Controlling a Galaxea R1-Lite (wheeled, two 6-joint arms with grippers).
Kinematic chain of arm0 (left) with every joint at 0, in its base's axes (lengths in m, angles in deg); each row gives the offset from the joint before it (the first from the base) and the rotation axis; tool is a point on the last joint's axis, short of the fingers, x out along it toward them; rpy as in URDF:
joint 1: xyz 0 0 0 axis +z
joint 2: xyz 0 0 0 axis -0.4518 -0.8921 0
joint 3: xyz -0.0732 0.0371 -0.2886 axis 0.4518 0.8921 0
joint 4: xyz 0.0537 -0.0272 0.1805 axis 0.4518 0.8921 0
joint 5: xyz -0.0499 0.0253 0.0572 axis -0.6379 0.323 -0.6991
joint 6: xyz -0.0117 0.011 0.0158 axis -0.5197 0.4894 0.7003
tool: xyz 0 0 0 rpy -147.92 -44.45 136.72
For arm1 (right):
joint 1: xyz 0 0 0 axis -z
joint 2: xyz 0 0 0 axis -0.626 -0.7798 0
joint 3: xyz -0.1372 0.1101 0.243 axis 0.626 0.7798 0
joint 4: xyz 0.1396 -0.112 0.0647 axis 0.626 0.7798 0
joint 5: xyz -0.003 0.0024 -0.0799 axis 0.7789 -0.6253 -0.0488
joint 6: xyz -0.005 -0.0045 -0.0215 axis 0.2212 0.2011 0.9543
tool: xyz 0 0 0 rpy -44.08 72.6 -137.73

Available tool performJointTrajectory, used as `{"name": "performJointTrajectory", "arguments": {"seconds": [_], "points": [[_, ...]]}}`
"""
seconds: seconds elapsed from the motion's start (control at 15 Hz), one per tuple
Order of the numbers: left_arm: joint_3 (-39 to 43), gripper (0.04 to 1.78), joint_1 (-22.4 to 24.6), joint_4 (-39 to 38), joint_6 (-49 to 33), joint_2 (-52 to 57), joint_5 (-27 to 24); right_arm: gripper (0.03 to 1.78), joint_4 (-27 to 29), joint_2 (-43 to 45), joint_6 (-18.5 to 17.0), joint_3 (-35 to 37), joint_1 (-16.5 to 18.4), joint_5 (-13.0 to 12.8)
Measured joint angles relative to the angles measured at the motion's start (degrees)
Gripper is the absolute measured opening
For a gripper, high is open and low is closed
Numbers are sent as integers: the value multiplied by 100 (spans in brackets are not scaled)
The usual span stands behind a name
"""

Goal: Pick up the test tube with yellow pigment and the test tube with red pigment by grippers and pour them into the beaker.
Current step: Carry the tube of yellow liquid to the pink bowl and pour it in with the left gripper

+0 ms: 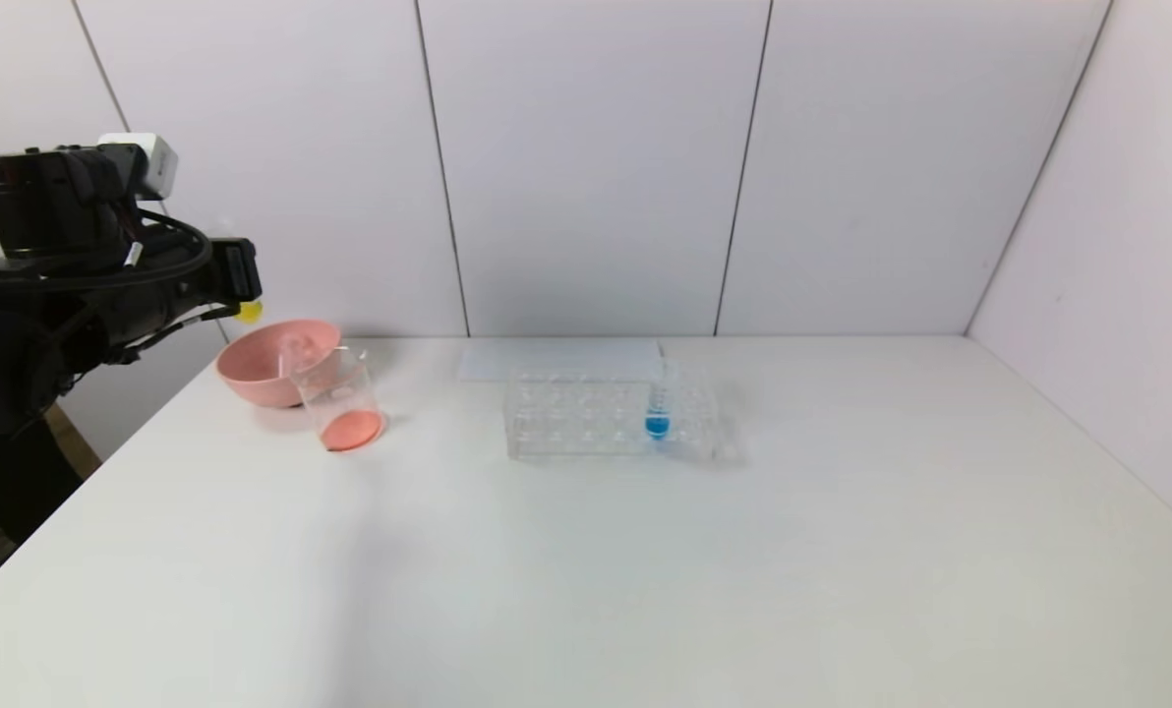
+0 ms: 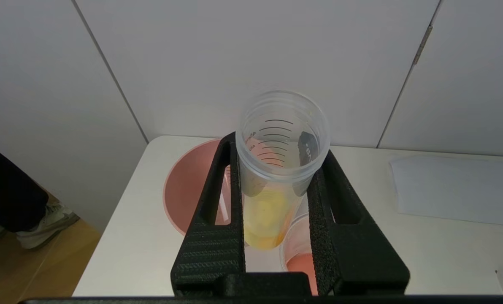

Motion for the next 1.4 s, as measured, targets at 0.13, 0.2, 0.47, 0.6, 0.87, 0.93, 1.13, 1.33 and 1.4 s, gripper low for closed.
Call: {"name": "performJointTrajectory", "arguments": {"seconds": [0.13,0.2,0.47,0.6,0.87,0.93,1.13,1.33,1.4], "points": [[68,44,116,-11,0,16,-88,170,0,0,0,0,0,2],[110,44,166,-16,-2,33,-88,170,0,0,0,0,0,0],[234,44,363,-20,0,140,-168,170,0,0,0,0,2,2],[267,44,411,-30,0,201,-256,170,0,0,0,0,2,0],[466,44,417,-322,-2,250,-344,170,0,0,2,0,0,2],[503,44,417,-380,-2,245,-394,170,0,0,0,0,0,2],[558,44,405,-397,-9,221,-483,170,0,0,-2,0,2,0],[619,44,395,-411,-9,221,-494,170,0,0,2,0,2,2],[631,44,394,-422,-13,223,-496,170,0,0,2,0,0,2]]}}
